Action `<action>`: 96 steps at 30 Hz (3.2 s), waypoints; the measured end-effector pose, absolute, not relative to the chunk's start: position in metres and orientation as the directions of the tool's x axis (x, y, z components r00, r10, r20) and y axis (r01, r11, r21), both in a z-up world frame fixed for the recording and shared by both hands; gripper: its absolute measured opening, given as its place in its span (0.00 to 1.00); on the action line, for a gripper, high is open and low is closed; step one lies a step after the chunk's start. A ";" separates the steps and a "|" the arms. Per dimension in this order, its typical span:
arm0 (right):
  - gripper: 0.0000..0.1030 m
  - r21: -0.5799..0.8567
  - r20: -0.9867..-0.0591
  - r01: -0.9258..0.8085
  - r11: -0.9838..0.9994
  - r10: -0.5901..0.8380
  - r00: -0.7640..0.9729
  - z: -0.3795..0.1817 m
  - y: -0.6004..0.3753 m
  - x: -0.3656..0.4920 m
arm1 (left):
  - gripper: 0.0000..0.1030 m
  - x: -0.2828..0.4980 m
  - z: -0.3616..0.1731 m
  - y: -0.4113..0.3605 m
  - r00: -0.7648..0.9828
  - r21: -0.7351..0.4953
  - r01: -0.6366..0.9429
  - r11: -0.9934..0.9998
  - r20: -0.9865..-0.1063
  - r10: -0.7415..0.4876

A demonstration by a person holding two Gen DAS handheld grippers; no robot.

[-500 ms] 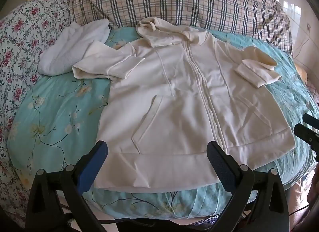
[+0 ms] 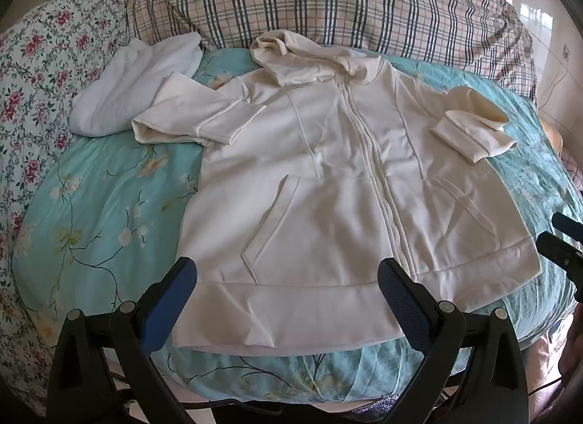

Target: Fold large clothes

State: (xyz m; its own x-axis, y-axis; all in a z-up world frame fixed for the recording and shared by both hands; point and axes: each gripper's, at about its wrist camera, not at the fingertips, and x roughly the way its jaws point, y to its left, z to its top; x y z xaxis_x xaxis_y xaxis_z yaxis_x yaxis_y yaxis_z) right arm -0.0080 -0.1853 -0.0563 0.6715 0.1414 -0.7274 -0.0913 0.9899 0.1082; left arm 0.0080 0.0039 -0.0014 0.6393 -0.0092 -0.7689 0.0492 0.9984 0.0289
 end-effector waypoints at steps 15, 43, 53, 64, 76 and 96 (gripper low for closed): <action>1.00 0.093 -0.781 -0.087 0.992 0.126 0.612 -0.064 -0.186 -0.002 | 0.97 0.019 -0.008 0.004 0.613 -0.021 0.054 0.998 -0.788 -0.050; 0.93 0.032 -0.721 -0.114 0.993 0.102 0.685 -0.070 -0.226 0.073 | 0.97 0.076 -0.026 0.002 0.564 -0.029 0.051 0.998 -0.824 -0.053; 0.75 -0.097 -0.808 -0.124 0.988 -0.005 0.589 -0.108 -0.255 0.194 | 0.97 0.126 -0.032 0.009 0.580 -0.064 0.025 0.998 -0.812 -0.066; 0.10 -0.058 -0.827 -0.063 0.996 -0.013 0.562 -0.110 -0.274 0.236 | 0.97 0.155 -0.053 0.008 0.545 -0.055 0.021 0.998 -0.836 -0.058; 0.08 0.598 -0.573 -0.255 0.760 0.627 0.527 -0.077 -0.165 0.282 | 0.97 0.167 -0.053 0.022 0.568 -0.221 0.075 0.972 -0.792 -0.224; 0.47 0.705 -0.509 -0.202 0.680 0.684 0.523 -0.093 -0.148 0.310 | 0.88 0.311 -0.112 0.030 0.519 -0.322 0.039 0.946 -0.802 -0.294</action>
